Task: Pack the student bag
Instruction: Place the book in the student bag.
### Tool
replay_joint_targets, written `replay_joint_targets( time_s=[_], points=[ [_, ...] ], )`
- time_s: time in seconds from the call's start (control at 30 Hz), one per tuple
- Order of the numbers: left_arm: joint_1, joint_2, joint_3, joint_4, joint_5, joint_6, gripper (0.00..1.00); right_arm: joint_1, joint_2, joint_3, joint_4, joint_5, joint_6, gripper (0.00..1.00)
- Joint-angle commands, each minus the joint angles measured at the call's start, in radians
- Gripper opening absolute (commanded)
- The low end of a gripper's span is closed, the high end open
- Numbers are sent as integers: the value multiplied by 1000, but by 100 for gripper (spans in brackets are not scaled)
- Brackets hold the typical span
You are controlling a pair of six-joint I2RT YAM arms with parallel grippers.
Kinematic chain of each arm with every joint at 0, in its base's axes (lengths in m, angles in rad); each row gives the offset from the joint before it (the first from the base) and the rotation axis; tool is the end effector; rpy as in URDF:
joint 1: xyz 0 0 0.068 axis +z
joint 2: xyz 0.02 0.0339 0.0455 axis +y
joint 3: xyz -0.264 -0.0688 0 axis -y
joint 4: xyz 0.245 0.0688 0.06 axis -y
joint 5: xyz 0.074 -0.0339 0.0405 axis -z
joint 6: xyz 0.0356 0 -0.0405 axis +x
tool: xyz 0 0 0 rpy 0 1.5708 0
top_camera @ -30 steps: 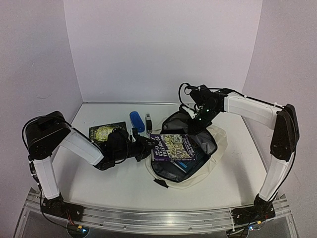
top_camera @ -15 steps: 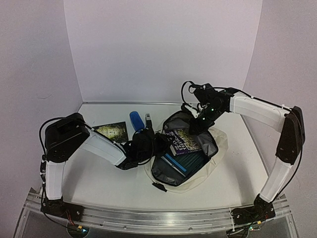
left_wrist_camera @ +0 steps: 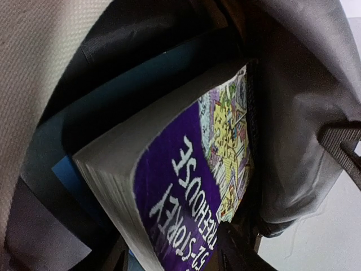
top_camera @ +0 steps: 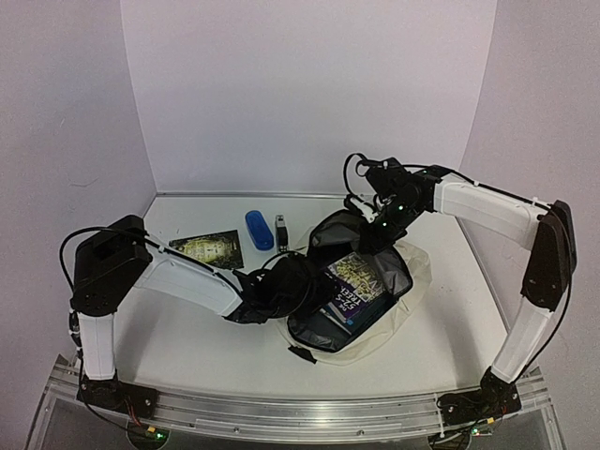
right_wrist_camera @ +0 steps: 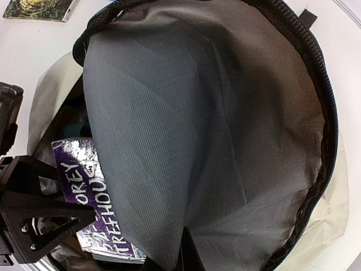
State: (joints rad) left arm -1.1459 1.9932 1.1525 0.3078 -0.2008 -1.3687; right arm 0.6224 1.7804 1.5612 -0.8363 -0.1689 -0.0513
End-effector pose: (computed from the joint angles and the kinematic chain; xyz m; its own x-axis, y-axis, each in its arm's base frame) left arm 0.1838 -0.3889 0.1564 -0.8473 -0.4561 -0.2722 -0.0402 0.5659 -0.8235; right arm 0.3060 0.2269 0.2821 -0.6731 -0.5452 -0.4996 -0.6774 0.7256 0.1208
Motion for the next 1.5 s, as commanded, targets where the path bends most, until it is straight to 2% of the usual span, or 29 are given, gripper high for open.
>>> replay_joint_targets(
  time_s=[0.0,0.2,0.23,0.37,0.43,0.57,0.7,0.97,1.1,1.17,1.33,1.47],
  points=[
    [-1,-72,30,-91,67,58,56,-7,-7,46,16,10,8,0],
    [-1,-101,-59,-49,105,-11,64,-6,-17,30,16,-21,-6,0],
    [-1,-102,-66,-55,109,-16,67,-6,-18,25,16,-29,-9,0],
    [-1,-90,-50,-104,117,-24,73,-7,-33,6,14,-40,-21,0],
    [-1,-77,-39,-125,125,-32,80,-7,-46,-6,14,-41,-26,0],
    [1,-49,-49,-97,145,-53,80,-7,-79,-28,6,-50,-35,0],
    [18,-4,-5,-50,158,-6,71,-7,-110,-62,0,-69,-38,0],
    [86,132,219,-36,281,119,37,-7,-134,-93,-14,-71,-48,0],
    [100,148,252,-54,302,150,32,-7,-121,-92,-14,-62,-50,0],
    [104,137,247,-70,308,166,36,-7,-103,-91,-12,-39,-51,0],
    [104,65,224,-155,318,228,59,-14,-47,-101,-11,5,-56,0],
    [101,-25,191,-246,312,281,69,-20,-9,-117,-8,13,-72,0]
  ],
)
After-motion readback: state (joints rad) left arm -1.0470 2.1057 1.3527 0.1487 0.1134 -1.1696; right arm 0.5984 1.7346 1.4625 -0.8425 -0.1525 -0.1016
